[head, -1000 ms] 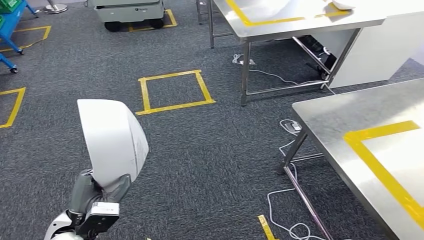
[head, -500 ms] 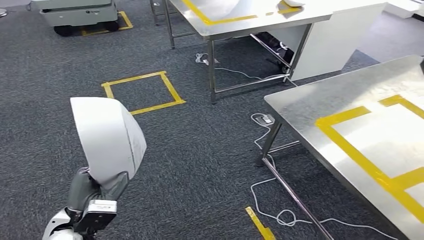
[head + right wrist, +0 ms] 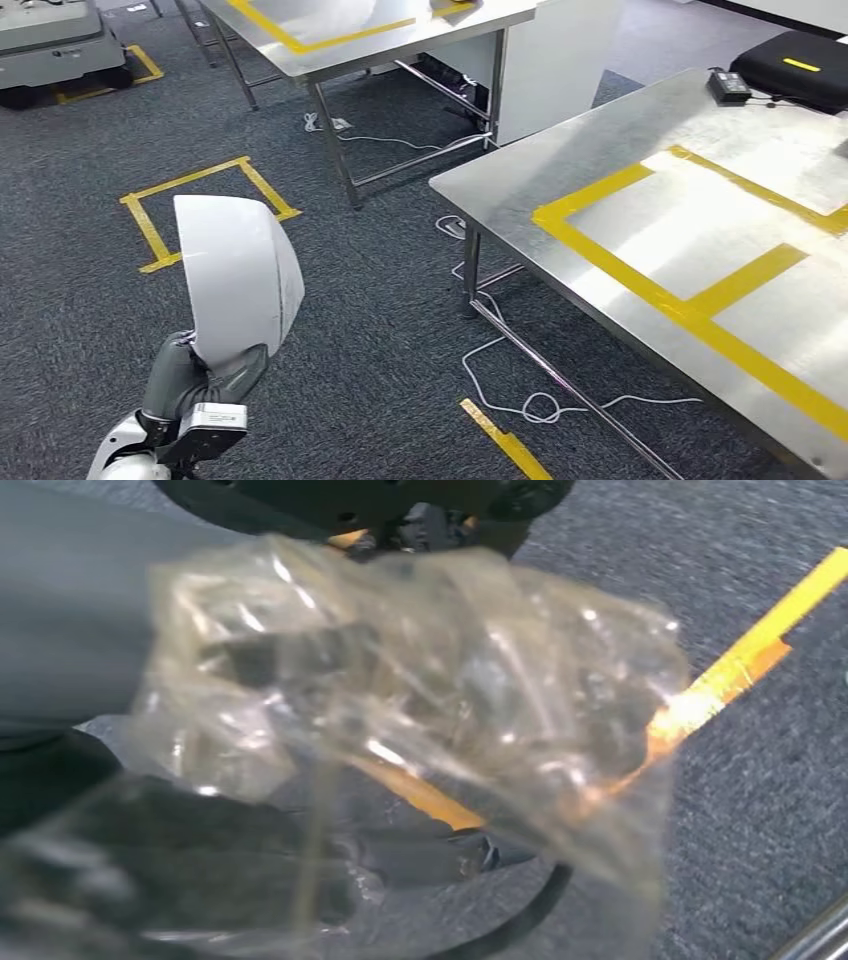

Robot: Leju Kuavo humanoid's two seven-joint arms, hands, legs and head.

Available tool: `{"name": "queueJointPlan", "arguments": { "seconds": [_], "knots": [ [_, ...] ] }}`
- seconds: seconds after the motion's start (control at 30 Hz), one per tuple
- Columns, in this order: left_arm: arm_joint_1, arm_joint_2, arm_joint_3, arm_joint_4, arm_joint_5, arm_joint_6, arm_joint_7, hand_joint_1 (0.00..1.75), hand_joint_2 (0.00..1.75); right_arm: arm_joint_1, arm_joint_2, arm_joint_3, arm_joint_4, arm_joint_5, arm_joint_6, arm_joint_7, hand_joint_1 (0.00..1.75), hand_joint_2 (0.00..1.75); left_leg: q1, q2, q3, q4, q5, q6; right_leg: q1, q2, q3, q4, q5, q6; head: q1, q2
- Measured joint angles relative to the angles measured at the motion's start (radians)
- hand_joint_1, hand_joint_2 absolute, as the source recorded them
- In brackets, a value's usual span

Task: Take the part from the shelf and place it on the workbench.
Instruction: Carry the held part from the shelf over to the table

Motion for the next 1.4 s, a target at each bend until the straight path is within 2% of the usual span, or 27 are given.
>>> {"name": "queueJointPlan", "arguments": {
  "seconds": [0.07,0.1,0.13,0.2,0.27,0.3,0.37,0.4,0.47,0.53,0.57,0.6,0.63,0.67,0.73,0.8,0.9,0.97,1.03,1.07,1.1,1.13,1.17,1.2,1.27,1.33,1.4],
  "knots": [
    [-0.004,0.001,0.000,0.005,-0.005,-0.002,-0.001,1.75,1.75,-0.005,0.000,-0.002,-0.001,0.004,0.002,-0.001,0.00,0.00,0.002,-0.021,-0.059,0.131,-0.055,-0.002,0.002,0.026,-0.003,0.000,0.003,-0.004,0.000,0.000],
    [-0.007,0.002,0.000,0.008,-0.011,-0.003,-0.001,1.75,1.75,-0.006,0.000,-0.003,-0.001,0.008,0.003,-0.002,0.00,0.00,0.002,-0.023,-0.074,0.161,-0.056,0.000,0.003,0.039,-0.004,0.001,0.003,-0.005,0.000,0.000],
    [-0.011,0.002,0.000,0.011,-0.022,-0.002,-0.002,1.75,1.75,-0.007,0.000,-0.005,-0.001,0.013,0.004,-0.004,0.00,0.00,0.002,-0.025,-0.071,0.154,-0.037,0.003,0.004,0.053,-0.003,0.001,0.004,-0.005,0.000,0.000],
    [-0.024,0.004,-0.001,0.015,-0.058,0.001,0.002,1.75,1.75,-0.008,0.000,-0.009,-0.001,0.026,0.006,-0.008,0.00,0.00,0.001,-0.048,-0.023,0.042,0.039,0.014,0.004,0.079,-0.001,0.001,0.005,-0.005,0.000,0.000],
    [-0.041,0.006,-0.004,0.021,-0.102,0.006,0.015,1.75,1.75,-0.012,0.000,-0.013,-0.001,0.041,0.009,-0.010,0.00,0.00,0.002,-0.094,0.026,-0.071,0.090,0.025,0.003,0.101,-0.004,0.002,0.009,0.001,0.000,0.000],
    [-0.051,0.007,-0.007,0.025,-0.123,0.008,0.023,1.75,1.75,-0.014,0.000,-0.015,-0.001,0.049,0.011,-0.010,0.00,0.00,0.001,-0.109,0.037,-0.099,0.095,0.030,0.001,0.111,-0.010,0.003,0.012,0.006,-0.001,0.000],
    [-0.072,0.007,-0.015,0.032,-0.153,0.012,0.034,1.75,1.75,-0.015,0.000,-0.020,-0.001,0.064,0.014,-0.012,0.00,0.00,0.000,-0.101,0.039,-0.115,0.090,0.036,-0.001,0.129,-0.025,0.001,0.019,0.019,-0.004,0.000],
    [-0.083,0.007,-0.019,0.035,-0.165,0.014,0.039,1.75,1.75,-0.015,0.000,-0.022,-0.001,0.069,0.014,-0.013,0.00,0.00,0.002,-0.088,0.041,-0.125,0.092,0.039,-0.001,0.126,-0.033,0.004,0.018,0.025,-0.004,0.000],
    [-0.097,0.006,-0.026,0.040,-0.183,0.019,0.046,1.75,1.75,-0.017,-0.001,-0.027,0.000,0.077,0.014,-0.014,0.00,0.00,0.005,-0.061,0.045,-0.145,0.101,0.046,0.004,0.084,-0.063,0.051,-0.014,0.032,0.003,0.000],
    [-0.101,0.006,-0.029,0.046,-0.190,0.022,0.050,1.75,1.75,-0.022,-0.003,-0.028,0.000,0.080,0.013,-0.015,0.00,0.00,0.002,-0.031,0.045,-0.151,0.104,0.052,0.006,0.029,-0.117,0.169,-0.077,0.035,0.008,0.000],
    [-0.102,0.006,-0.030,0.051,-0.192,0.023,0.051,1.75,1.75,-0.024,-0.004,-0.028,0.000,0.082,0.013,-0.015,0.00,0.00,-0.001,-0.015,0.045,-0.151,0.104,0.052,0.005,0.018,-0.145,0.230,-0.101,0.038,0.008,0.000],
    [-0.104,0.007,-0.031,0.055,-0.196,0.024,0.052,1.75,1.75,-0.024,-0.005,-0.029,0.000,0.084,0.013,-0.015,0.00,0.00,-0.003,0.000,0.044,-0.151,0.104,0.053,0.005,0.012,-0.160,0.265,-0.110,0.040,0.008,0.000],
    [-0.106,0.007,-0.033,0.059,-0.202,0.025,0.055,1.75,1.75,-0.024,-0.006,-0.030,0.000,0.087,0.013,-0.015,0.00,0.00,-0.004,0.014,0.045,-0.150,0.103,0.053,0.004,0.008,-0.157,0.264,-0.099,0.042,0.008,0.000],
    [-0.111,0.007,-0.035,0.064,-0.211,0.027,0.060,1.75,1.75,-0.023,-0.007,-0.032,0.000,0.092,0.013,-0.016,0.00,0.00,-0.005,0.026,0.045,-0.149,0.102,0.053,0.004,0.002,-0.133,0.222,-0.072,0.043,0.008,0.000],
    [-0.127,0.007,-0.039,0.072,-0.230,0.030,0.075,1.75,1.75,-0.024,-0.009,-0.035,0.000,0.103,0.014,-0.019,0.00,0.00,-0.008,0.045,0.046,-0.145,0.099,0.048,0.007,-0.033,-0.052,0.079,-0.013,0.040,0.009,0.000],
    [-0.148,0.007,-0.042,0.081,-0.242,0.032,0.088,1.75,1.75,-0.029,-0.011,-0.036,0.000,0.111,0.015,-0.022,0.00,0.00,-0.013,0.060,0.045,-0.138,0.095,0.041,0.011,-0.056,-0.005,-0.007,0.009,0.030,0.008,0.000],
    [-0.172,0.006,-0.045,0.094,-0.249,0.035,0.101,1.75,1.75,-0.029,-0.013,-0.041,0.001,0.120,0.014,-0.027,0.00,0.00,-0.014,0.077,0.046,-0.132,0.090,0.030,0.010,-0.032,-0.004,-0.015,0.014,0.015,0.007,0.000],
    [-0.184,0.005,-0.046,0.100,-0.253,0.040,0.112,1.75,1.75,-0.030,-0.013,-0.043,0.002,0.127,0.012,-0.030,0.00,0.00,-0.008,0.044,0.033,-0.094,0.058,0.018,0.005,-0.013,-0.006,-0.018,0.021,0.004,0.005,0.000],
    [-0.193,0.005,-0.046,0.110,-0.256,0.046,0.127,1.75,1.75,-0.032,-0.014,-0.043,0.004,0.134,0.012,-0.032,0.00,0.00,-0.002,-0.006,-0.017,0.025,-0.010,0.008,0.003,0.009,-0.010,-0.018,0.026,-0.004,0.003,0.000],
    [-0.196,0.005,-0.046,0.116,-0.256,0.048,0.133,1.75,1.75,-0.033,-0.014,-0.043,0.005,0.138,0.012,-0.032,0.00,0.00,0.001,-0.018,-0.049,0.096,-0.041,0.005,0.003,0.021,-0.012,-0.018,0.028,-0.006,0.003,0.000],
    [-0.198,0.005,-0.046,0.123,-0.256,0.049,0.137,1.75,1.75,-0.033,-0.014,-0.043,0.006,0.142,0.012,-0.033,0.00,0.00,0.002,-0.022,-0.072,0.147,-0.055,0.004,0.003,0.034,-0.014,-0.018,0.030,-0.006,0.003,0.000],
    [-0.201,0.005,-0.046,0.129,-0.257,0.050,0.140,1.75,1.75,-0.033,-0.015,-0.043,0.007,0.145,0.012,-0.033,0.00,0.00,0.003,-0.023,-0.079,0.163,-0.049,0.004,0.003,0.048,-0.015,-0.017,0.031,-0.006,0.003,0.000],
    [-0.204,0.004,-0.046,0.134,-0.257,0.050,0.140,1.75,1.75,-0.032,-0.015,-0.044,0.009,0.147,0.012,-0.034,0.00,0.00,0.004,-0.025,-0.068,0.138,-0.022,0.006,0.003,0.061,-0.015,-0.017,0.032,-0.004,0.003,0.000],
    [-0.208,0.004,-0.046,0.138,-0.257,0.051,0.141,1.75,1.75,-0.032,-0.015,-0.044,0.010,0.148,0.012,-0.034,0.00,0.00,0.005,-0.036,-0.040,0.077,0.018,0.009,0.003,0.075,-0.014,-0.017,0.033,-0.002,0.003,0.000],
    [-0.216,0.003,-0.046,0.142,-0.257,0.052,0.141,1.75,1.75,-0.033,-0.015,-0.044,0.012,0.149,0.013,-0.035,0.00,0.00,0.010,-0.085,0.020,-0.058,0.079,0.016,0.004,0.099,-0.017,-0.014,0.037,0.003,0.004,0.000],
    [-0.221,0.001,-0.046,0.146,-0.257,0.054,0.141,1.75,1.75,-0.035,-0.016,-0.044,0.014,0.152,0.016,-0.038,0.00,0.00,0.011,-0.116,0.043,-0.119,0.090,0.020,0.002,0.121,-0.029,-0.012,0.043,0.014,0.004,0.000],
    [-0.226,-0.003,-0.046,0.150,-0.258,0.058,0.142,1.75,1.75,-0.033,-0.017,-0.044,0.016,0.158,0.021,-0.045,0.00,0.00,0.010,-0.099,0.042,-0.128,0.092,0.028,-0.003,0.134,-0.044,-0.012,0.049,0.028,0.004,0.000]
  ]
}}
